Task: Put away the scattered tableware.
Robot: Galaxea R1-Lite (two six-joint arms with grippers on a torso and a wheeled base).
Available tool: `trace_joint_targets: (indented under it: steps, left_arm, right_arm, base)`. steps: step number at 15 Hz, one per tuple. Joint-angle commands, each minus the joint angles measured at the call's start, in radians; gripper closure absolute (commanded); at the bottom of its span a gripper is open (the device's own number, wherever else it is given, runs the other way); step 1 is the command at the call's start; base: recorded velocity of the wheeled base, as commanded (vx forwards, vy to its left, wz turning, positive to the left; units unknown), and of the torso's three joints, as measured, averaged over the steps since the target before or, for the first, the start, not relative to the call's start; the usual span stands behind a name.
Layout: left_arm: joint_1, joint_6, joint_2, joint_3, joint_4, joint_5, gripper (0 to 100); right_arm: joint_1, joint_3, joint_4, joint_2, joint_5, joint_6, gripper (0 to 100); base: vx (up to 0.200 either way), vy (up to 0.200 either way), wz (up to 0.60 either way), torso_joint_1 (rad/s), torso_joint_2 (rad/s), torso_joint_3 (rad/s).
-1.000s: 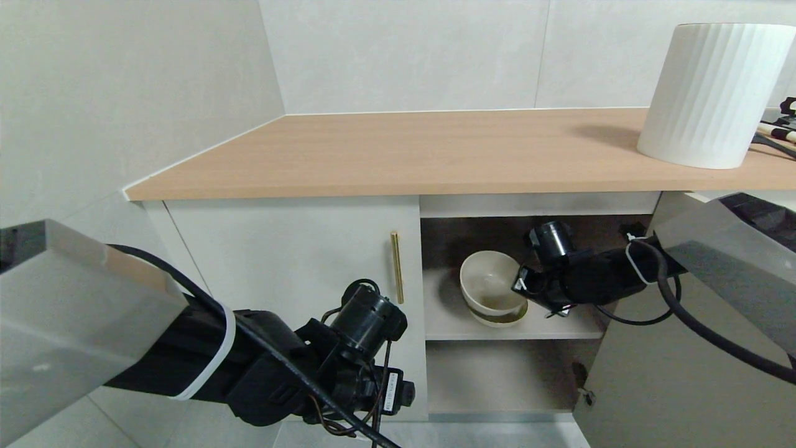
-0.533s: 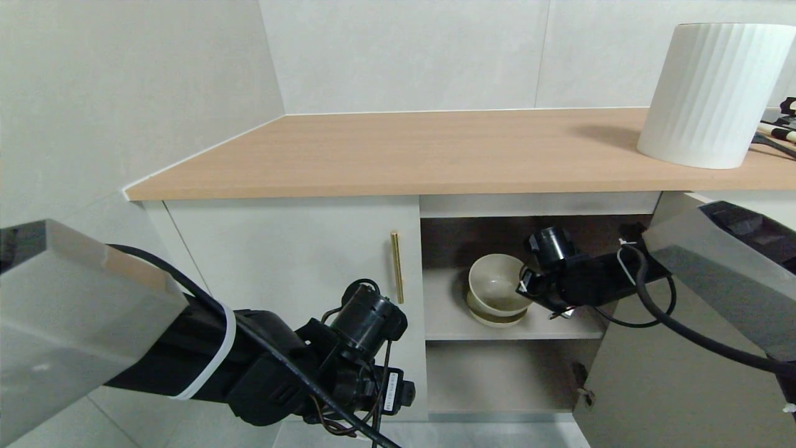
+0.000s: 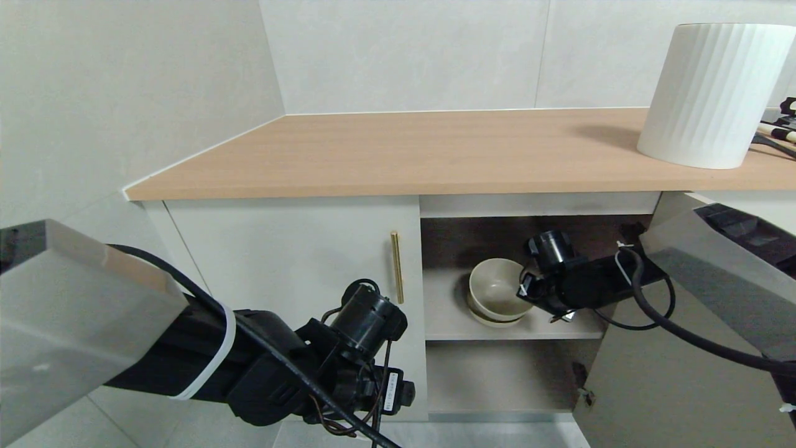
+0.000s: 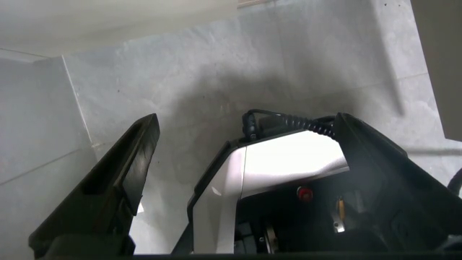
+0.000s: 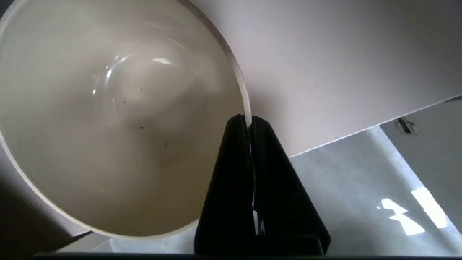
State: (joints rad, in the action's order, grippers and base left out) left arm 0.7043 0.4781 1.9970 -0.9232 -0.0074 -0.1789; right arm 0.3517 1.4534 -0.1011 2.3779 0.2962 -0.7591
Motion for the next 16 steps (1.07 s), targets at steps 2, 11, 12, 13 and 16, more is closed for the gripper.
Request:
trace_joint_targets:
  steps: [2,11,12,13,16]
  left_arm:
    - [0.000,0.001,0.002,0.001,0.000,-0.001,0]
    - [0.000,0.001,0.002,0.000,0.000,-0.001,0]
    - [0.000,0.001,0.000,0.000,0.000,-0.001,0]
    - [0.000,0.001,0.000,0.000,0.000,-0.001,0]
    - [-0.005,0.001,-0.003,0.000,0.000,-0.002,0]
  right_arm:
    - [0.015,-0.002,0.000,0.001,0.000,0.000,100]
    - [0.015,-0.002,0.000,0.004,0.000,0.012,0]
    - [0.015,-0.004,0.000,0.003,0.000,0.012,0]
    - [0.015,-0.004,0.000,0.001,0.000,0.012,0]
    - [0.016,-0.033,0.000,-0.028,-0.009,0.014,0]
  base:
    - [0.000,0.000,0.00,0.000,0.00,0.000]
    - [0.000,0.000,0.00,0.000,0.00,0.000]
    - [0.000,0.000,0.00,0.000,0.00,0.000]
    - [0.000,0.000,0.00,0.000,0.00,0.000]
    - [0.000,0.000,0.00,0.000,0.00,0.000]
